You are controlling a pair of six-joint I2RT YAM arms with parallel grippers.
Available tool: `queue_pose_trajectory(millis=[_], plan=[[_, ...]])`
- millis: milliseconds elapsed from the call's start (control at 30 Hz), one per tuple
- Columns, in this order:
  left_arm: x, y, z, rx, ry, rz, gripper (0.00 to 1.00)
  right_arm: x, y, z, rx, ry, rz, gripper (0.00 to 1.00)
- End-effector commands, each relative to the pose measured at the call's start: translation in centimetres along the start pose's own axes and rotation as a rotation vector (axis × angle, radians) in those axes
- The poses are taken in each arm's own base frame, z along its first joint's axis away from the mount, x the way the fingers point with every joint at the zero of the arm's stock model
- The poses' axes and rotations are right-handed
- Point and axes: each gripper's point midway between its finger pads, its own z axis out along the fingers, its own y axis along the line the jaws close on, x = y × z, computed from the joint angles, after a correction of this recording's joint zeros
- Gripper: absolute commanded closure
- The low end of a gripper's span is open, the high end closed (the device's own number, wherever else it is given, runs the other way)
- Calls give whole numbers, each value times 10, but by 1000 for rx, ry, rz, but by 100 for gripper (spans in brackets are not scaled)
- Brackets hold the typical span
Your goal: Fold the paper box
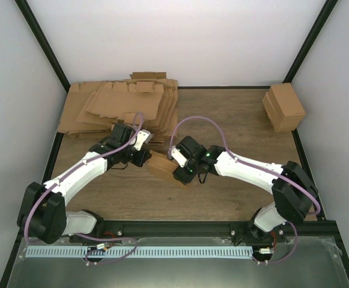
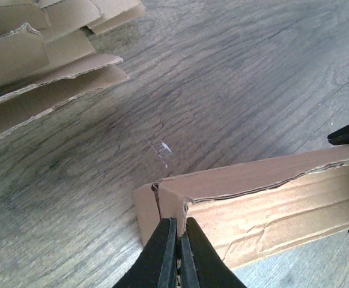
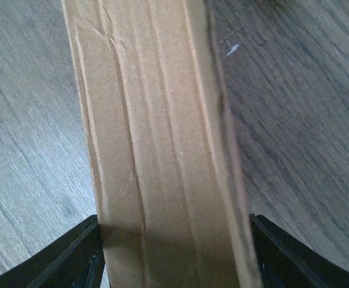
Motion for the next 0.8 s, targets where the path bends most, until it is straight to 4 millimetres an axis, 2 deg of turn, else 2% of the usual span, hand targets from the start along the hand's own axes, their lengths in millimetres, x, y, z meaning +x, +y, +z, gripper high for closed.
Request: queue_pose_trajectory(millis=[0, 267, 400, 467, 600, 767], plan=[[8, 2, 4, -13, -24, 2, 96, -26, -4, -19, 34, -94, 12, 35], [12, 1, 0, -24, -79, -23, 96, -31, -5, -52, 50, -146, 121, 23], [11, 1, -2, -46, -97, -19, 96, -31, 0, -79, 20, -217, 234, 19], [9, 0, -4, -62, -109, -28, 96, -25, -2, -89, 27, -234, 316, 20], [2, -6, -9, -89, -154, -30, 96, -2, -11, -92, 76, -184, 481, 28], [-2, -11, -11, -115, -182, -20, 96, 24, -8, -82, 73, -115, 600, 33]])
